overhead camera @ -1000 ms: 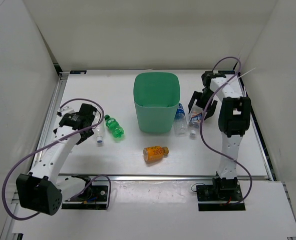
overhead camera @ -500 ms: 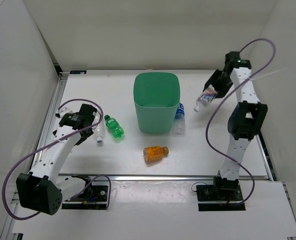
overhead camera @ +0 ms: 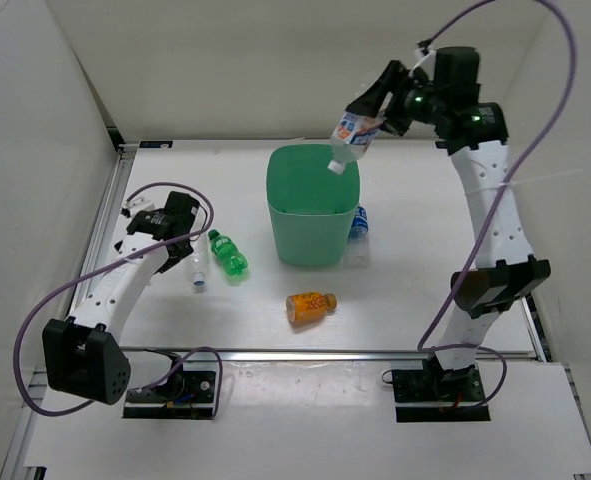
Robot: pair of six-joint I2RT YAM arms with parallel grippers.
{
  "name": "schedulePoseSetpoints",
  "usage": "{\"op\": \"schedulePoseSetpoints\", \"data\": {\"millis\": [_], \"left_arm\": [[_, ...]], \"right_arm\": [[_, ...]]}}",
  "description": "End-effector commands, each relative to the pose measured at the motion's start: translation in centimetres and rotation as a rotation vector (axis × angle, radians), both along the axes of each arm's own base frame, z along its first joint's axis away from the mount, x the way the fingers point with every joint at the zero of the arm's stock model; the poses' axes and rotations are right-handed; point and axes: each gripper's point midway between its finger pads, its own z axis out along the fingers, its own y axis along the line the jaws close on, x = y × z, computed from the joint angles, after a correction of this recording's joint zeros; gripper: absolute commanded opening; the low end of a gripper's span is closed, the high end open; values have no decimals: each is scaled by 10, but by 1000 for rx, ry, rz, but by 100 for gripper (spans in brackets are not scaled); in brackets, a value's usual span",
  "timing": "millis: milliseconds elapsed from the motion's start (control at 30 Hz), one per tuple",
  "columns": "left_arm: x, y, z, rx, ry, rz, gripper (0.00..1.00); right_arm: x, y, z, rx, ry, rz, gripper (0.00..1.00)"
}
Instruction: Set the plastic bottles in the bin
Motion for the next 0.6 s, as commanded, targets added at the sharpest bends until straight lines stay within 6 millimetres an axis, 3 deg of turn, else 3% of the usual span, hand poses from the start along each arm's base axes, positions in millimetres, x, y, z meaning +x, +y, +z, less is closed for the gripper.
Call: {"op": "schedulePoseSetpoints", "data": {"millis": [0, 100, 133, 200, 233, 300, 367, 400, 433, 500, 533, 567], "left_arm": [[23, -7, 16, -17, -75, -47, 100], [28, -10, 16, -25, -72, -50, 100], [28, -10, 14, -23, -63, -50, 100], [27, -10, 14, -25, -61, -41, 100], [25, -10, 13, -27, -58, -33, 100], [25, -10, 13, -27, -58, -33, 100], [22, -9, 12, -27, -58, -33, 100], [21, -9, 16, -30, -73, -33, 100], [17, -8, 12, -26, -53, -33, 100], [13, -7, 13, -28, -64, -33, 100], [10, -6, 9, -25, -51, -33, 100], [5, -4, 7, -22, -38, -32, 100]], "right_arm": [[-1, 39, -47, -56, 84, 96, 66], [-6, 65, -62, -99, 87, 163, 81], [-5, 66, -50, -91, 61, 163, 85], [-2, 65, -55, -119, 69, 127, 97], [-2, 59, -47, -127, 47, 95, 100], [-1, 34, -47, -176, 53, -12, 100], [8, -9, -53, -211, 117, -197, 100], [12, -24, -68, -224, 175, -252, 100], [12, -54, -74, -217, 226, -332, 100], [11, -79, -96, -166, 324, -414, 100], [0, -97, -131, -143, 428, -423, 100], [6, -102, -139, -108, 409, -417, 100]]}}
